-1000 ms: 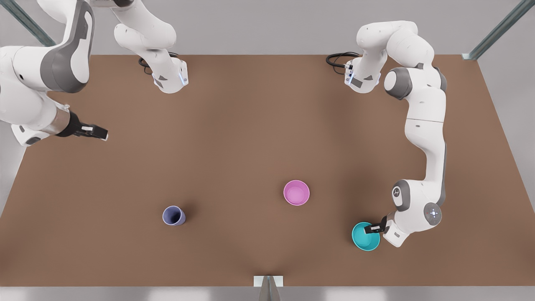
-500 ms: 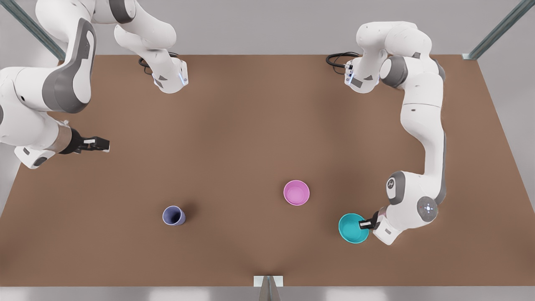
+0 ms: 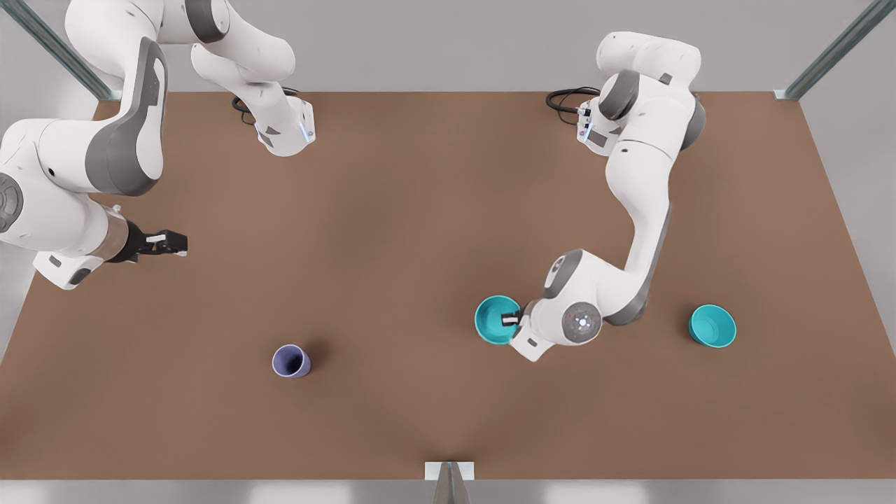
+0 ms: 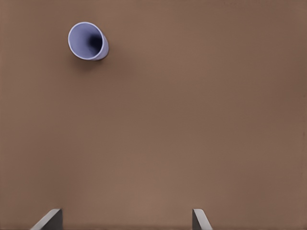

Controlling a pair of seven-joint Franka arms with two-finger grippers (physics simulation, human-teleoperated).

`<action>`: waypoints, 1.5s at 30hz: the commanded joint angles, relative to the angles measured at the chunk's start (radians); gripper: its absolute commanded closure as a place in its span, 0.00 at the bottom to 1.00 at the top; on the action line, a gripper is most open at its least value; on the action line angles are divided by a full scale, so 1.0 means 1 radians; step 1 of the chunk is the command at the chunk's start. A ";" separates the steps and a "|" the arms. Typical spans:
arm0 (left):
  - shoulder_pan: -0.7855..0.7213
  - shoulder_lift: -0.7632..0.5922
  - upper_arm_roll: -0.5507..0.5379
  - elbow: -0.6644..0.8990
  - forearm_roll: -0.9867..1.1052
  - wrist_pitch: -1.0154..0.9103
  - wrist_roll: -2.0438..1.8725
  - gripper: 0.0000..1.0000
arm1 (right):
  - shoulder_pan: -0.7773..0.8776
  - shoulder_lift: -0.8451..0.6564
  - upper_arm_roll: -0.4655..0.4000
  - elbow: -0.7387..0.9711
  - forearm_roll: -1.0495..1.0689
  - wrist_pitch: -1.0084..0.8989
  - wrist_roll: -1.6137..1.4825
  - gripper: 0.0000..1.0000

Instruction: Stack the blue bowl on the pink bowl

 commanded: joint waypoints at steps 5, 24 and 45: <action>0.006 0.010 -0.030 -0.069 -0.010 0.177 -0.257 0.79 | 0.000 0.004 0.000 -0.001 0.001 -0.002 -0.060 0.00; 0.031 0.004 -0.031 -0.143 -0.005 0.145 -0.171 0.79 | 0.002 0.012 0.000 -0.001 -0.002 -0.002 -0.061 0.00; 0.160 -0.635 0.141 -0.264 0.176 -0.355 0.536 0.00 | 0.002 0.013 0.000 -0.001 -0.002 -0.002 -0.061 0.00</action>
